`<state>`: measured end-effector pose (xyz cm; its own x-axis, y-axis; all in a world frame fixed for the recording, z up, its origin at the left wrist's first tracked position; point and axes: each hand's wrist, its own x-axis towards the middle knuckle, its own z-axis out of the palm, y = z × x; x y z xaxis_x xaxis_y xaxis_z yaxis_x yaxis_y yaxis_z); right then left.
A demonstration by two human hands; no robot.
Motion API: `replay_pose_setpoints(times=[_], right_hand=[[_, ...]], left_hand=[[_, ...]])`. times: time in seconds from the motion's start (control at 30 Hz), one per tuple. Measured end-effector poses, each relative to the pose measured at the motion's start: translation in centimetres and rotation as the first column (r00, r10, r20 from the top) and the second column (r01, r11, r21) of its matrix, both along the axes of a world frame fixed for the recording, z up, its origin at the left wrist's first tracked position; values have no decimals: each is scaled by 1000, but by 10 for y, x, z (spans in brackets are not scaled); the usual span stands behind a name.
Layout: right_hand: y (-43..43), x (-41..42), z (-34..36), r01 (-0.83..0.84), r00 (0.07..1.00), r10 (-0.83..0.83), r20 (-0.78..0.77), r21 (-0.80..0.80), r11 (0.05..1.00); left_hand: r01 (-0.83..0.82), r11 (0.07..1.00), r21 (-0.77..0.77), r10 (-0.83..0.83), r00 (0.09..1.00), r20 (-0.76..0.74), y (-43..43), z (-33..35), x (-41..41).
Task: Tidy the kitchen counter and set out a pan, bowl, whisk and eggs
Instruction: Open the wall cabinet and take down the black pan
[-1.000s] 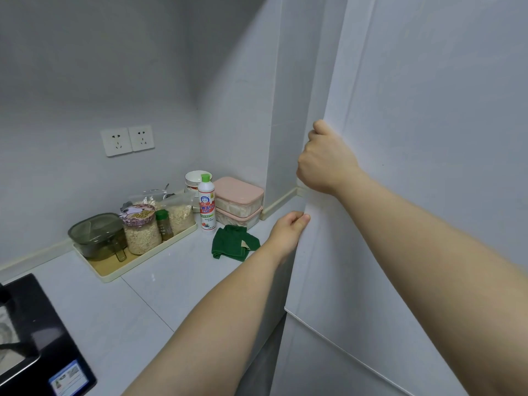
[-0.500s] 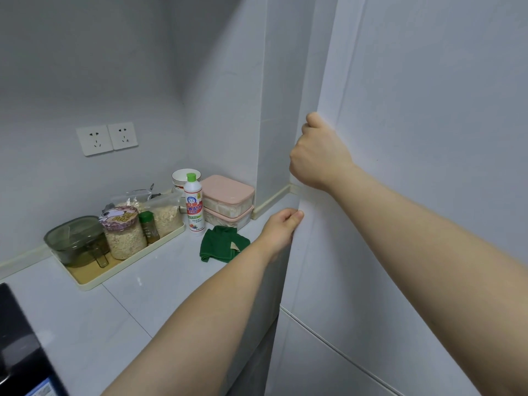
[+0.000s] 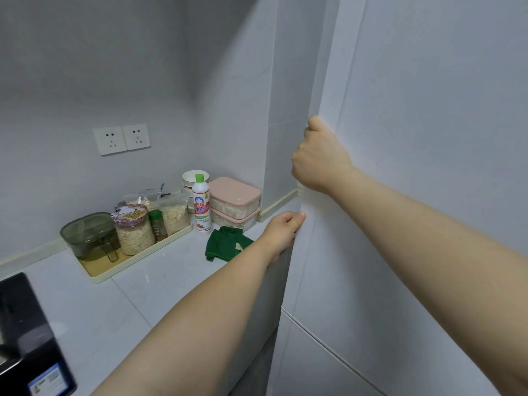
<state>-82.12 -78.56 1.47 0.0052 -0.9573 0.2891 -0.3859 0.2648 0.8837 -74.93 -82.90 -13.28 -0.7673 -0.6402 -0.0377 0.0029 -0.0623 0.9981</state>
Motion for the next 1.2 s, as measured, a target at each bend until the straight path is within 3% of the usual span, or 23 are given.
replay_pose_setpoints(times=[0.1,0.23,0.43,0.6,0.83,1.07,1.2], right_hand=[[1,-7,0,-11,999,9,46,47,999],[5,7,2,-71,991,64,116,58,996],[9,46,-28,-156,933,137,333,30,987],[0,105,-37,-225,878,185,441,41,973],[-4,225,-53,-377,794,317,518,12,926],[30,389,-63,-576,519,497,696,-145,805],[58,484,-64,-694,402,596,695,-193,694]], left_hand=[[-6,998,-67,8,1000,25,1,9,8],[-139,968,-211,157,985,69,-5,11,29],[-247,897,-367,300,949,95,-10,21,88],[-260,740,-620,461,867,187,-12,31,175],[-262,549,-794,662,715,222,13,46,313],[-254,337,-907,844,509,171,79,52,479],[-241,222,-945,924,362,125,126,52,571]])
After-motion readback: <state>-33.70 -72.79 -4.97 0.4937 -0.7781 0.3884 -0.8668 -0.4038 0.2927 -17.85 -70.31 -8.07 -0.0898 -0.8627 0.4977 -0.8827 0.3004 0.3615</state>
